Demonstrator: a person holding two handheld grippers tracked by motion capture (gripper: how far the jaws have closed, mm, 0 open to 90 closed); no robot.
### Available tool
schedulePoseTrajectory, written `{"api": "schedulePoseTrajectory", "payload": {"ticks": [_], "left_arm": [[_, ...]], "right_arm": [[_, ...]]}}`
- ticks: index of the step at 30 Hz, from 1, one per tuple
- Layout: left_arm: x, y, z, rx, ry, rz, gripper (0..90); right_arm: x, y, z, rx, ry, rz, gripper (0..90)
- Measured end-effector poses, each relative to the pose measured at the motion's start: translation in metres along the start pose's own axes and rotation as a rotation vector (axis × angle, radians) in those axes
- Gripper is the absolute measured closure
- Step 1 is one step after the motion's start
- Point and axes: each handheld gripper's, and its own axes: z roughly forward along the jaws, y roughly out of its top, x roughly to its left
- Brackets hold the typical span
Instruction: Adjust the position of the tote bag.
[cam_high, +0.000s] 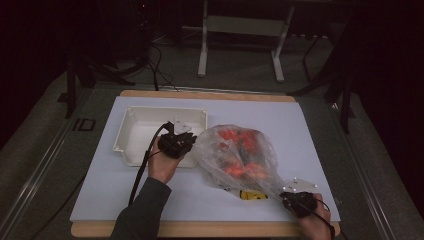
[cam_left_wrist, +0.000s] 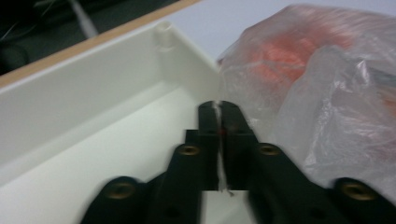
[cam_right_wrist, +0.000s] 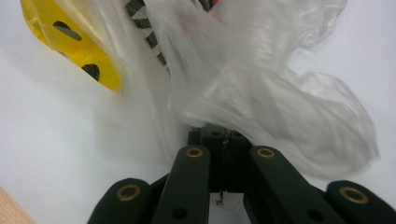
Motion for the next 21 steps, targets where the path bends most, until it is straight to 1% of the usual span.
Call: {"api": "schedulePoseTrajectory", "payload": {"ticks": [1, 2, 4, 7, 10, 12, 13, 14, 16, 18, 21], "left_arm": [[-0.002, 0.001, -0.001, -0.012, -0.008, 0.007, 71.0], [-0.004, 0.001, -0.003, -0.025, -0.012, 0.014, 68.3], [-0.007, 0.003, -0.006, -0.049, -0.03, 0.016, 64.0], [-0.009, 0.005, -0.01, -0.079, -0.041, 0.003, 58.8], [-0.01, 0.008, -0.014, -0.103, -0.052, 0.006, 56.0], [-0.01, 0.008, -0.014, -0.103, -0.052, 0.006, 55.1], [-0.012, 0.01, -0.017, -0.12, -0.056, 0.013, 55.1], [-0.012, 0.011, -0.018, -0.128, -0.06, 0.014, 53.4], [-0.013, 0.011, -0.02, -0.144, -0.067, 0.01, 52.7], [-0.013, 0.012, -0.02, -0.143, -0.077, 0.012, 51.6], [-0.014, 0.011, -0.021, -0.143, -0.077, 0.014, 50.2]], "right_arm": [[0.001, 0.0, -0.001, -0.01, 0.008, -0.004, 85.4], [0.001, 0.0, -0.002, -0.014, 0.013, -0.004, 83.5], [0.002, 0.001, -0.004, -0.039, 0.024, -0.011, 77.2], [0.004, 0.004, -0.009, -0.064, 0.032, -0.014, 72.1], [0.005, 0.008, -0.014, -0.091, 0.036, -0.013, 68.7], [0.006, 0.009, -0.015, -0.098, 0.038, -0.015, 68.7], [0.006, 0.009, -0.015, -0.098, 0.038, -0.015, 68.2], [0.007, 0.011, -0.018, -0.116, 0.037, -0.017, 66.0], [0.008, 0.013, -0.019, -0.126, 0.036, -0.02, 64.8], [0.008, 0.014, -0.021, -0.133, 0.036, -0.021, 63.0], [0.009, 0.015, -0.024, -0.151, 0.036, -0.016, 60.8]]}}
